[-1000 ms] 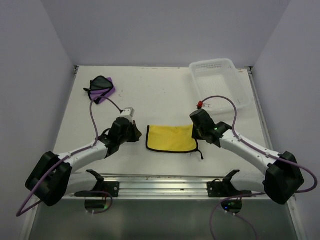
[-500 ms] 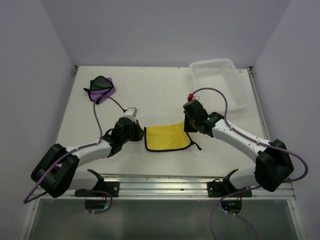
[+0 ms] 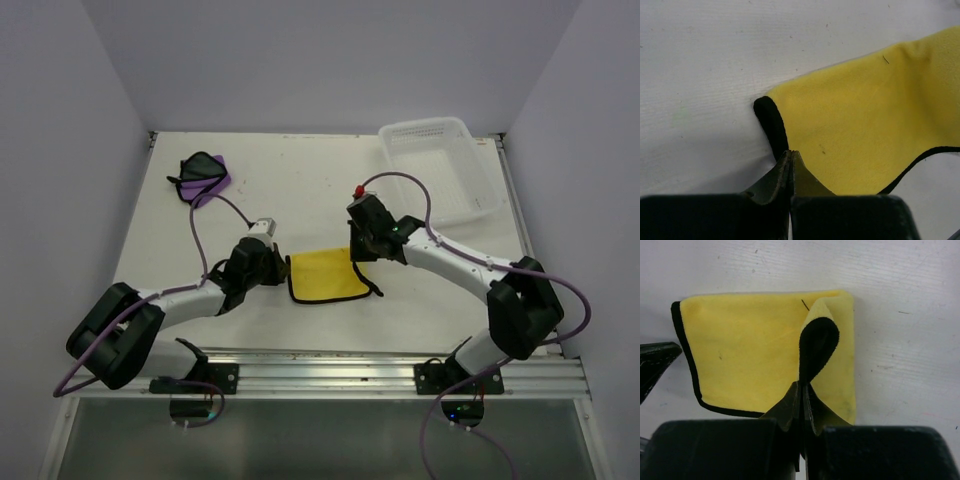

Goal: Roll the towels
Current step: Fold the towel

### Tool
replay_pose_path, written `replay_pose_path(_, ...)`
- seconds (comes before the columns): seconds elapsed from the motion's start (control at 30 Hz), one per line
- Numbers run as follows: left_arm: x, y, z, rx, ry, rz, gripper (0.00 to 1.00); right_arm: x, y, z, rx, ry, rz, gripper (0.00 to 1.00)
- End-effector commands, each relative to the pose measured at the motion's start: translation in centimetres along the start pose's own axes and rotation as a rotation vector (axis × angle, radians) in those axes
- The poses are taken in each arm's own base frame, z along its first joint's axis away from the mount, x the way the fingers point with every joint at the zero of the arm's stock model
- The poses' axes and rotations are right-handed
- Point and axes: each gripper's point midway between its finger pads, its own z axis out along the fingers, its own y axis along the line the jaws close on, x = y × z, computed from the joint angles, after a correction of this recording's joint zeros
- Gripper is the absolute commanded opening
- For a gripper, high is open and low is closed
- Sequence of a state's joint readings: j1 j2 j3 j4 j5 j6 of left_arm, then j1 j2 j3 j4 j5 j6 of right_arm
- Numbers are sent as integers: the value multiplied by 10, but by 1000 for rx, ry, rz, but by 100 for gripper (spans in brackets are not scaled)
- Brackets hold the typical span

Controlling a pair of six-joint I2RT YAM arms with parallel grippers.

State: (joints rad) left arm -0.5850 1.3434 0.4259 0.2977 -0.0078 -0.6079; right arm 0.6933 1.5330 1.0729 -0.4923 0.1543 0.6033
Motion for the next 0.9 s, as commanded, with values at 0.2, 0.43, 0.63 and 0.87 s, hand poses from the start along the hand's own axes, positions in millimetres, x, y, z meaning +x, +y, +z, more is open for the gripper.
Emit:
replay_pose_path(0.2,-7,-1,1,2,-44,36,0,-17,52,2,-115,-32,-4,0)
replay_pose_path(0.43,-5,7,3,-33,-49,51,0,-13,88,9,-158,-18,-40,0)
replay_pose_path(0.63,2,17,5,-84,-30,46,0,-8,113,17,-191,-5,-60,0)
replay_pose_path(0.87,12,25,5,-112,-4,30,0,-8,118,23,-185,-5,-59,0)
